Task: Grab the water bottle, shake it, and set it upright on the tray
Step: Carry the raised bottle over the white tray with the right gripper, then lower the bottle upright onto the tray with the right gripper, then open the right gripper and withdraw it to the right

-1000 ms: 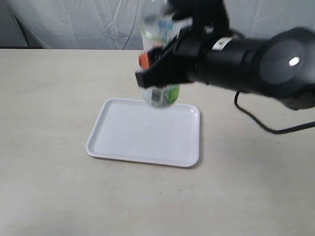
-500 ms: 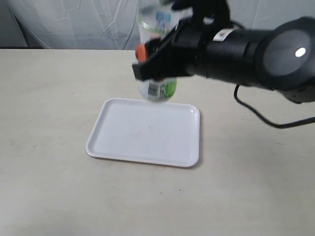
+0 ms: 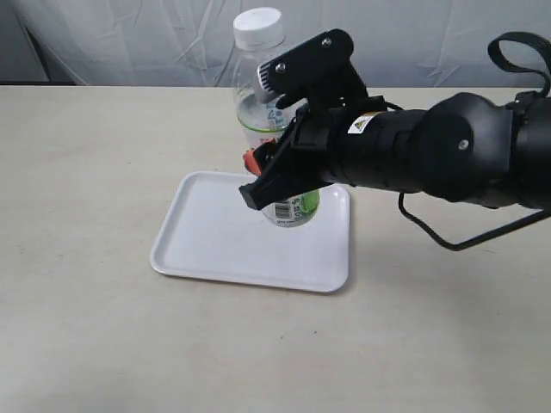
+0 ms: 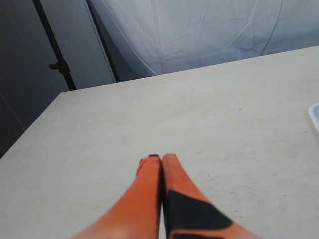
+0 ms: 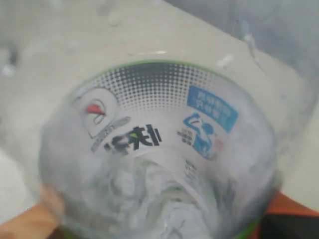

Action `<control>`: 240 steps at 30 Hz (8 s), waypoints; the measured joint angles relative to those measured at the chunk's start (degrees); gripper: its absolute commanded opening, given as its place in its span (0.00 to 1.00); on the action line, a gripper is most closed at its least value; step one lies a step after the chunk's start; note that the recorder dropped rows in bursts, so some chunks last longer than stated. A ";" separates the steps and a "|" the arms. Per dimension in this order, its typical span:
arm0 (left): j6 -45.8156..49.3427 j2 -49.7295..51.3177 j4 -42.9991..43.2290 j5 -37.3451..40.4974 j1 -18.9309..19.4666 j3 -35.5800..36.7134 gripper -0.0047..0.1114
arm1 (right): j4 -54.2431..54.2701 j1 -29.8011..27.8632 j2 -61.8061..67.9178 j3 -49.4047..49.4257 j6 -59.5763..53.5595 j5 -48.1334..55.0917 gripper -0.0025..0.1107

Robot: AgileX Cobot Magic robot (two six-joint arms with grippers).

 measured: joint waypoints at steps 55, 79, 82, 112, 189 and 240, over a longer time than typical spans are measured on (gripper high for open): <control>0.00 0.00 0.00 0.00 0.00 0.00 0.04 | -8.11 -2.57 -4.49 -1.56 5.33 6.52 0.02; 0.00 0.00 0.13 0.00 0.00 0.00 0.04 | -15.92 -4.32 -4.13 -4.64 29.07 10.04 0.02; 0.00 0.00 0.13 0.00 0.00 0.00 0.04 | -15.92 -4.32 -4.13 -4.67 26.99 11.13 0.02; 0.00 0.00 0.13 0.00 0.00 0.00 0.04 | -47.41 -3.83 -4.02 0.57 50.93 -7.07 0.02; 0.00 0.00 0.13 0.00 0.00 0.00 0.04 | -46.17 -4.85 27.62 0.55 43.47 -37.95 0.02; 0.00 0.00 0.41 0.00 0.00 0.00 0.04 | -35.96 -4.94 8.92 3.10 45.82 13.16 0.02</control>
